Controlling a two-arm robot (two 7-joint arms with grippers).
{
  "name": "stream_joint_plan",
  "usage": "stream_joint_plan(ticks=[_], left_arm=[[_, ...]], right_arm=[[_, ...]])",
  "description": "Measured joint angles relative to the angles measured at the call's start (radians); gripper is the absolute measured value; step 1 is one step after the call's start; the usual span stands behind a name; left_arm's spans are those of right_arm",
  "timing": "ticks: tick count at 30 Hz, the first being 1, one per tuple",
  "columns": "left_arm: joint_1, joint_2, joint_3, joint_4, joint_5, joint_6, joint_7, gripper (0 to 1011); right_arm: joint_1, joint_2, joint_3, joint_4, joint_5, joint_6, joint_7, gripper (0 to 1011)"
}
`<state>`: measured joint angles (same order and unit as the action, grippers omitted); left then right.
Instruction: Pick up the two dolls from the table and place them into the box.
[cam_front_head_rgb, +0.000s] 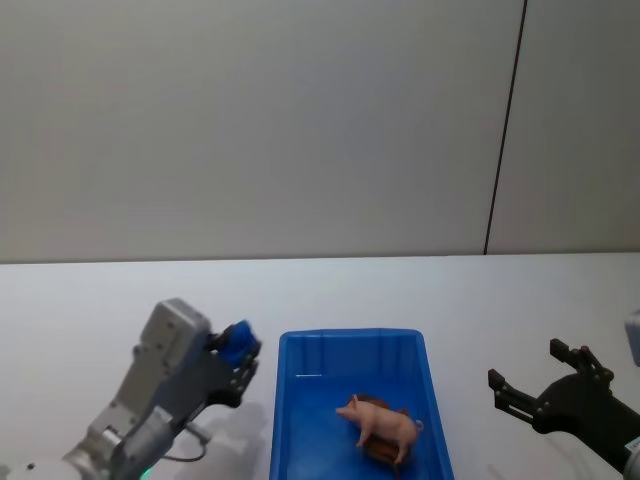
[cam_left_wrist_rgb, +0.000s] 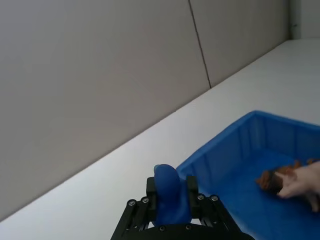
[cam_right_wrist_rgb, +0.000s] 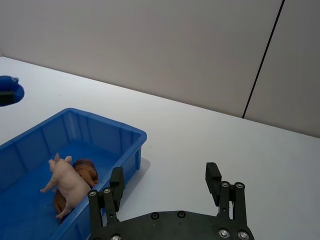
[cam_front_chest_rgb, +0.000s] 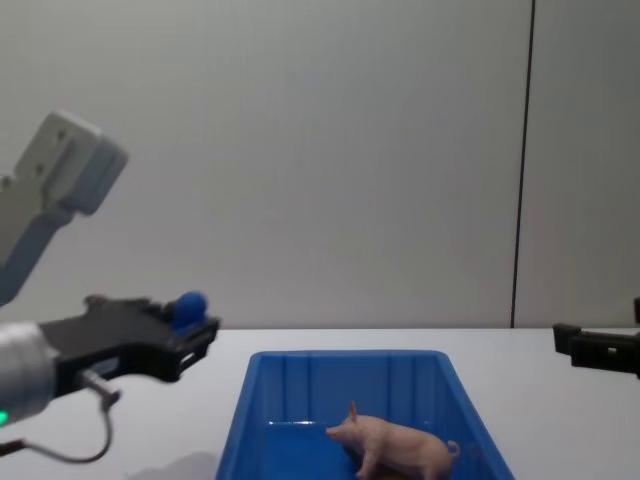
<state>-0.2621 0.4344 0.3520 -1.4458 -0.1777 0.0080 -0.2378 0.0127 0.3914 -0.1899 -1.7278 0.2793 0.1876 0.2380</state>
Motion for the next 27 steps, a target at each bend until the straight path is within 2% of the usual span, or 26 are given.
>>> stream_joint_plan(ticks=[7,8,9,12,14,16,17,18,24,25,27], left_arm=[[-0.041,-0.048,0.024,0.003,0.021,-0.012,-0.04,314],[-0.046,-0.054,0.027,0.005,0.023,-0.013,-0.044,357],[-0.052,-0.062,0.032,0.008,0.026,-0.015,-0.05,357],[-0.075,-0.094,0.051,0.023,0.034,-0.02,-0.072,498],[-0.082,-0.105,0.057,0.029,0.036,-0.023,-0.082,508],[-0.093,-0.121,0.066,0.039,0.037,-0.027,-0.092,626],[-0.098,-0.13,0.071,0.044,0.038,-0.031,-0.098,626],[-0.101,-0.134,0.074,0.047,0.038,-0.033,-0.101,686],[-0.119,-0.159,0.086,0.064,0.035,-0.048,-0.121,841],[-0.121,-0.16,0.087,0.066,0.034,-0.05,-0.124,896],[-0.124,-0.164,0.088,0.069,0.032,-0.055,-0.129,926]], right_arm=[[0.0,0.0,0.0,0.0,0.0,0.0,0.0,1001],[0.0,0.0,0.0,0.0,0.0,0.0,0.0,1001],[0.0,0.0,0.0,0.0,0.0,0.0,0.0,1001],[0.0,0.0,0.0,0.0,0.0,0.0,0.0,1001],[0.0,0.0,0.0,0.0,0.0,0.0,0.0,1001],[0.0,0.0,0.0,0.0,0.0,0.0,0.0,1001],[0.0,0.0,0.0,0.0,0.0,0.0,0.0,1001],[0.0,0.0,0.0,0.0,0.0,0.0,0.0,1001],[0.0,0.0,0.0,0.0,0.0,0.0,0.0,1001],[0.0,0.0,0.0,0.0,0.0,0.0,0.0,1001],[0.0,0.0,0.0,0.0,0.0,0.0,0.0,1001]])
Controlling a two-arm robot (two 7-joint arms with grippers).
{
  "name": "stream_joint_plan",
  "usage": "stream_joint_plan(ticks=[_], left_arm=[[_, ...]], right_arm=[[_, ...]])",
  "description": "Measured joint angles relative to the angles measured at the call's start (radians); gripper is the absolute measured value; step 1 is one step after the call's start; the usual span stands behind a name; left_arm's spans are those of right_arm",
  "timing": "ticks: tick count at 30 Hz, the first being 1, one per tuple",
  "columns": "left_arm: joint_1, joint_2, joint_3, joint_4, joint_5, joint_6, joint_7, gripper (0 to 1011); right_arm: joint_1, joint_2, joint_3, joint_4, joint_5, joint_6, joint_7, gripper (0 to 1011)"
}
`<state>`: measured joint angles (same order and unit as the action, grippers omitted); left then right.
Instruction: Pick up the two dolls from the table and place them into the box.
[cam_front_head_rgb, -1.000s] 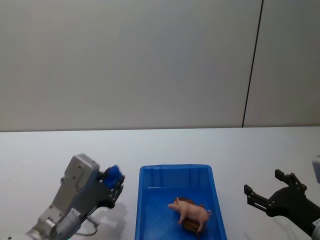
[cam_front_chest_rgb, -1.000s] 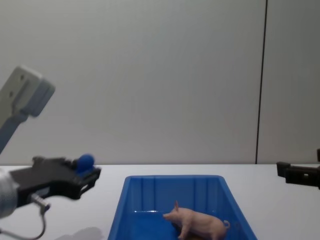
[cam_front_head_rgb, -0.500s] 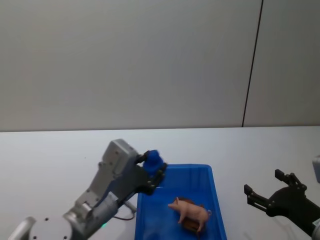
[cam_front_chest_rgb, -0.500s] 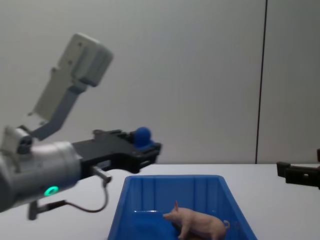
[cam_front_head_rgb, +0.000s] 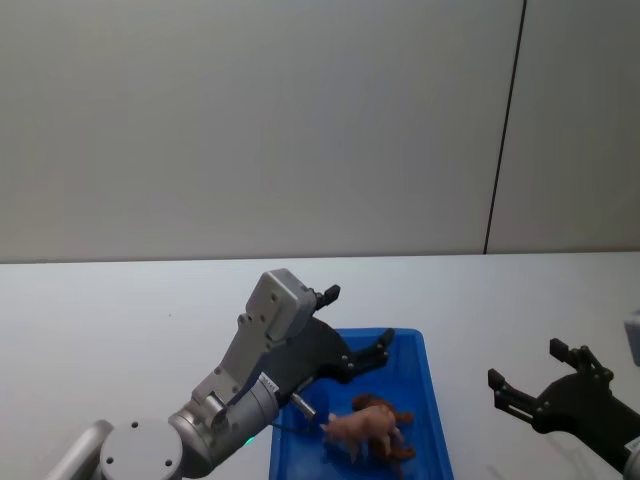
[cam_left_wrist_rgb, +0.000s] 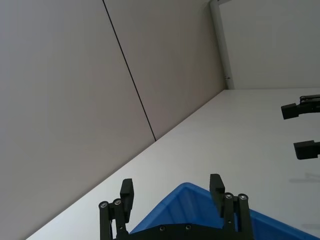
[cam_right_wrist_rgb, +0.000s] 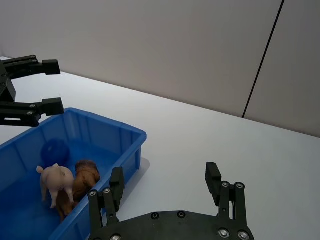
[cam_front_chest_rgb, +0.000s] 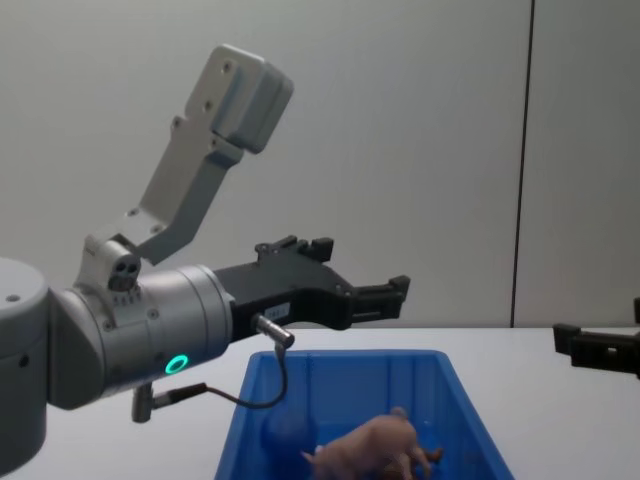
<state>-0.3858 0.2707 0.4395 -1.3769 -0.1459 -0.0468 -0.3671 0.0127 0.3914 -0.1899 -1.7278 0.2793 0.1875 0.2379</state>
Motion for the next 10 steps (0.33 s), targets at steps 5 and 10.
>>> stream_joint_plan(ticks=[5,10], left_arm=[[-0.008,-0.004,-0.001,0.006,-0.01,-0.018,-0.017,1001],[-0.013,-0.006,-0.002,0.01,-0.015,-0.028,-0.027,1001]], right_arm=[[0.0,0.0,0.0,0.0,0.0,0.0,0.0,1001],[0.0,0.0,0.0,0.0,0.0,0.0,0.0,1001]])
